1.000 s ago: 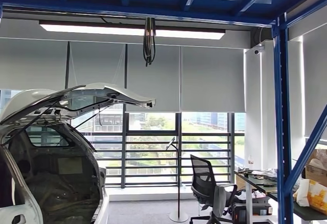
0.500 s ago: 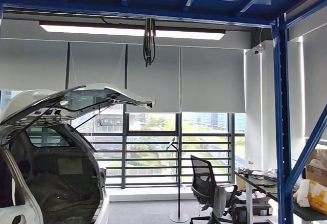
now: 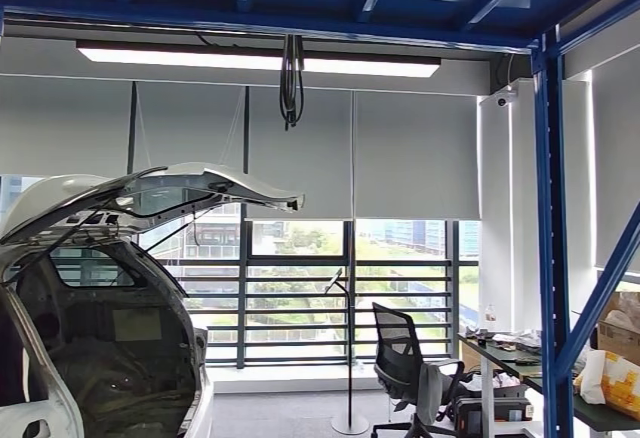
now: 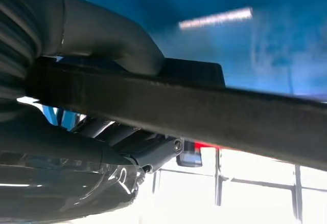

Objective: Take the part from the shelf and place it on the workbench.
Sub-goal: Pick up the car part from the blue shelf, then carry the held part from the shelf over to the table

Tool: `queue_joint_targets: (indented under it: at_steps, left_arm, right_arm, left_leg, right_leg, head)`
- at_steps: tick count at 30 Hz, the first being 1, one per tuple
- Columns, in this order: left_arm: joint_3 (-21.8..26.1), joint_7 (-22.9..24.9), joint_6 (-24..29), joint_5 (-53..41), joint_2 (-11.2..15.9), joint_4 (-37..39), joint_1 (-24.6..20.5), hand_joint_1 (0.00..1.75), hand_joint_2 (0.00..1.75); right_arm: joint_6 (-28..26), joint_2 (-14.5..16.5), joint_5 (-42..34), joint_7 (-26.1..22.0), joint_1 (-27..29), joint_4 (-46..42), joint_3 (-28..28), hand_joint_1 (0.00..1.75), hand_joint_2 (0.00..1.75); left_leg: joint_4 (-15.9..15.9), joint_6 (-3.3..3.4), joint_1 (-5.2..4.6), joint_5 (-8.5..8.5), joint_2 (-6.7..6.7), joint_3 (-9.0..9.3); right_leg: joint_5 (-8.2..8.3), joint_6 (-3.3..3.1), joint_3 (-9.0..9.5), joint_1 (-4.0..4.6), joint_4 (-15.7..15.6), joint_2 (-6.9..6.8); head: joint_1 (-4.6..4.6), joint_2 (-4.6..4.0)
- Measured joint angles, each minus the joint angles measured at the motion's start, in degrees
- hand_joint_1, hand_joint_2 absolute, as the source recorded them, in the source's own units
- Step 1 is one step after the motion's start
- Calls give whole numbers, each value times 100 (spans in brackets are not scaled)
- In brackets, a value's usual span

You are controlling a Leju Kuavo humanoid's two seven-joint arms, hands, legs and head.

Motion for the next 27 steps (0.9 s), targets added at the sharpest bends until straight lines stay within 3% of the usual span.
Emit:
queue_joint_targets:
  at_steps: [4, 9, 12, 16, 20, 27]
  left_arm:
    - [116, -172, -43, -8, -1, 0, 1, 0, 175]
    - [326, -477, 20, -9, -19, 0, 3, 0, 175]
    - [455, -653, 103, 19, -32, 0, 3, 0, 175]
    - [583, -706, 304, -104, -40, 0, 5, 0, 175]
    - [599, -315, 457, -324, -39, 0, 40, 0, 175]
    - [648, 151, 684, -499, -39, 0, 81, 0, 175]
  right_arm:
    - [168, -37, -859, -398, 248, -783, -108, 175, 175]
    - [1049, 19, -4162, -1635, 858, -2742, -498, 175, 175]
    - [1505, 189, -5427, -1835, 1341, -3964, -772, 175, 175]
    - [2555, 220, -6950, -2089, 1773, -4964, -876, 175, 175]
    - [3111, 211, -7717, -2343, 1898, -5448, -811, 175, 175]
    - [3328, 195, -8104, -2250, 1882, -5780, -617, 175, 175]
  left_leg:
    - [0, 0, 1, 0, 0, -1]
    - [-1, 0, 1, -2, -2, 0]
    - [-2, 0, 1, -3, -3, -4]
    - [-2, 1, 0, -4, -1, -4]
    - [-2, 1, -1, -3, -1, -2]
    - [-1, 1, 0, -3, -1, 0]
  right_leg:
    - [0, 0, 0, 0, 0, 0]
    - [-3, 0, 0, 1, 0, -2]
    - [-4, -1, 0, 1, 0, -4]
    - [-4, -1, 1, -1, -1, 2]
    - [-3, -1, 2, -2, -1, 1]
    - [-2, -1, 3, -1, -2, -1]
  head:
    - [0, 0]
    - [0, 0]
    - [0, 0]
    - [0, 0]
    - [0, 0]
    - [0, 0]
